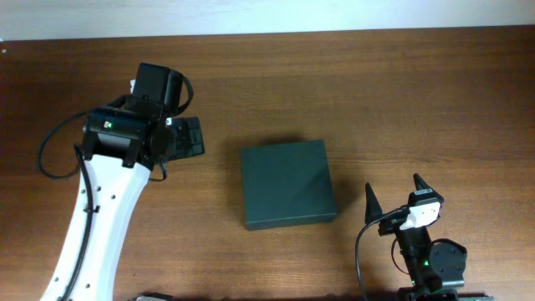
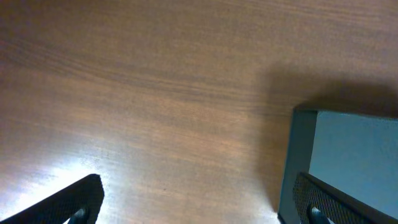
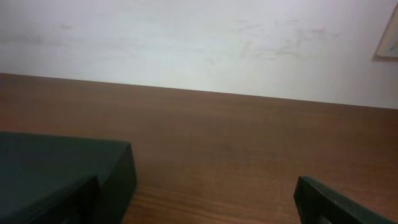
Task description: Pack container
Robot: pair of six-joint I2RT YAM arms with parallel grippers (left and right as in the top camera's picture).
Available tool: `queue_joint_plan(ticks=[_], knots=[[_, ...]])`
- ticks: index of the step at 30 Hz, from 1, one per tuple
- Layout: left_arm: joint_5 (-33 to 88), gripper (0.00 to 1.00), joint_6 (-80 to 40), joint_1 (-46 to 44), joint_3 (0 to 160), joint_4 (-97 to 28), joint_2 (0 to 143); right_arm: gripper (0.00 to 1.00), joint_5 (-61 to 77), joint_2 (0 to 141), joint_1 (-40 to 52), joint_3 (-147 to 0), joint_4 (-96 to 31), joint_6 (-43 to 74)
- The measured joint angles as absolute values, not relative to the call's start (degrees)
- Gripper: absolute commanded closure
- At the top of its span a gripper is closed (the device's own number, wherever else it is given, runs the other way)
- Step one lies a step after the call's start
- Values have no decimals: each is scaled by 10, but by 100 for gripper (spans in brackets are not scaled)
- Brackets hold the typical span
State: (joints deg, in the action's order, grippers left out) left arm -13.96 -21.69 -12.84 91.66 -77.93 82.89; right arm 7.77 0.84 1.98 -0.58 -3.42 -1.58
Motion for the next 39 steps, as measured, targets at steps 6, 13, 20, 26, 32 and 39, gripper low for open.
queue_joint_plan(ticks=[6,13,20,26,32,39], knots=[[-140,1,-217,-128,902,-761,733,1,78,8,20,-6,-34,-16],[-140,1,-218,-123,758,-546,521,1,76,8,20,-6,-34,-16],[-125,1,-207,-63,547,-371,349,1,75,8,20,-6,-34,-16],[-62,1,-136,-25,420,-274,241,1,74,8,20,-6,-34,-16],[-30,1,-67,-9,331,-256,168,1,74,8,20,-6,-34,-17],[26,1,5,-6,202,-177,87,1,74,8,20,-6,-34,-17]])
